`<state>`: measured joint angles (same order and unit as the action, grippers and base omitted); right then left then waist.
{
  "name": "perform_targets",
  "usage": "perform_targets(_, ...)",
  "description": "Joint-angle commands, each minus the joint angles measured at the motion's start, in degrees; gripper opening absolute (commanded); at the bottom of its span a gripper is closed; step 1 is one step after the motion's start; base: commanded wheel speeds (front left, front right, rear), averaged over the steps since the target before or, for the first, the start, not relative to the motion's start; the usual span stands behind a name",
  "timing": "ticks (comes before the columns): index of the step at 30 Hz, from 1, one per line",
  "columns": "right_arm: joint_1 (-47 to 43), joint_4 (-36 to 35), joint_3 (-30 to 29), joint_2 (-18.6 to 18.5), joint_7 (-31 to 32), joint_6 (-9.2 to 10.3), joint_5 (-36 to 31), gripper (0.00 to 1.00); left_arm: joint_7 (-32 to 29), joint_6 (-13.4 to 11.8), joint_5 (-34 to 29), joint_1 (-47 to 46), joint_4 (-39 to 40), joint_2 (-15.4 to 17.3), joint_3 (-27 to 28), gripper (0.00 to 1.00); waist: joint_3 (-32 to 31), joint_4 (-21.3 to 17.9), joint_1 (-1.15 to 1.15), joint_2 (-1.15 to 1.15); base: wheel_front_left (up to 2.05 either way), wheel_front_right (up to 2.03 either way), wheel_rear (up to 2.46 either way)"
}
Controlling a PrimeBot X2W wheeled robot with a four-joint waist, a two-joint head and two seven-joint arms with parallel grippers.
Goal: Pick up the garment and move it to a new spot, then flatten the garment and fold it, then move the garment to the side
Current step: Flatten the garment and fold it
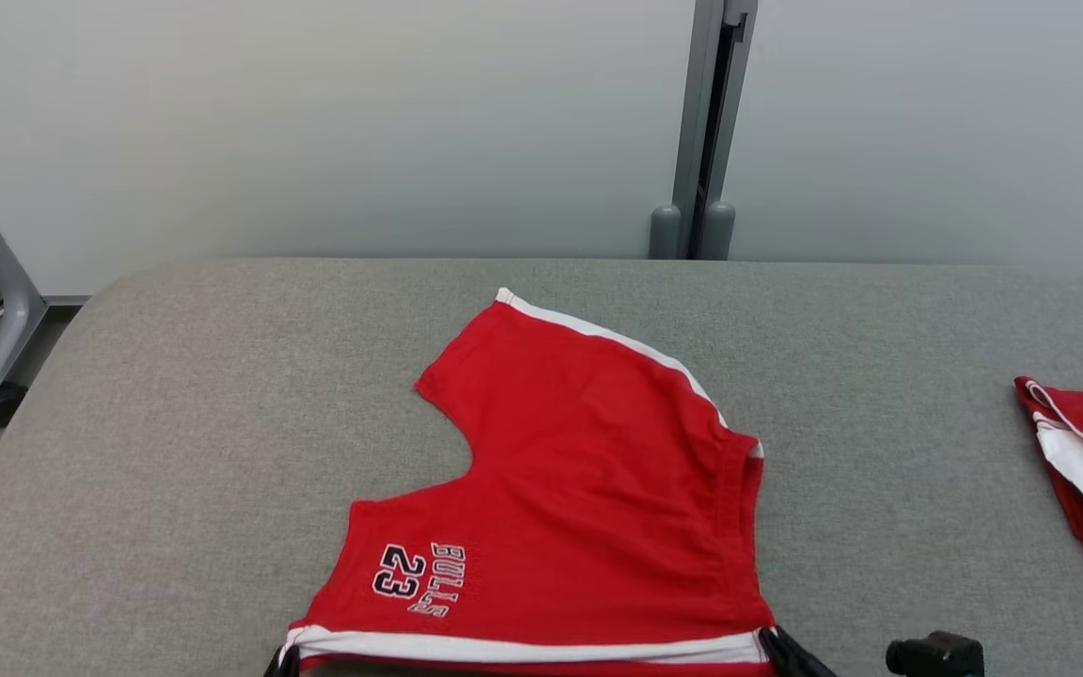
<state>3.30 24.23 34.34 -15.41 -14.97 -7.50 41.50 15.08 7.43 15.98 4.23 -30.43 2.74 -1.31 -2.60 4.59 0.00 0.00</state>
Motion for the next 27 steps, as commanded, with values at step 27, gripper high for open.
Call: perform_targets(27, 19.1, 2.4, -10.8, 8.1, -0.3, 0.01, -3.0, 0.0, 0.1, 0.0, -6.5, -42.2, -9.6, 6.6, -9.9, 0.0, 19.9, -7.2, 0.0, 0.0, 0.0, 0.0, 0.0)
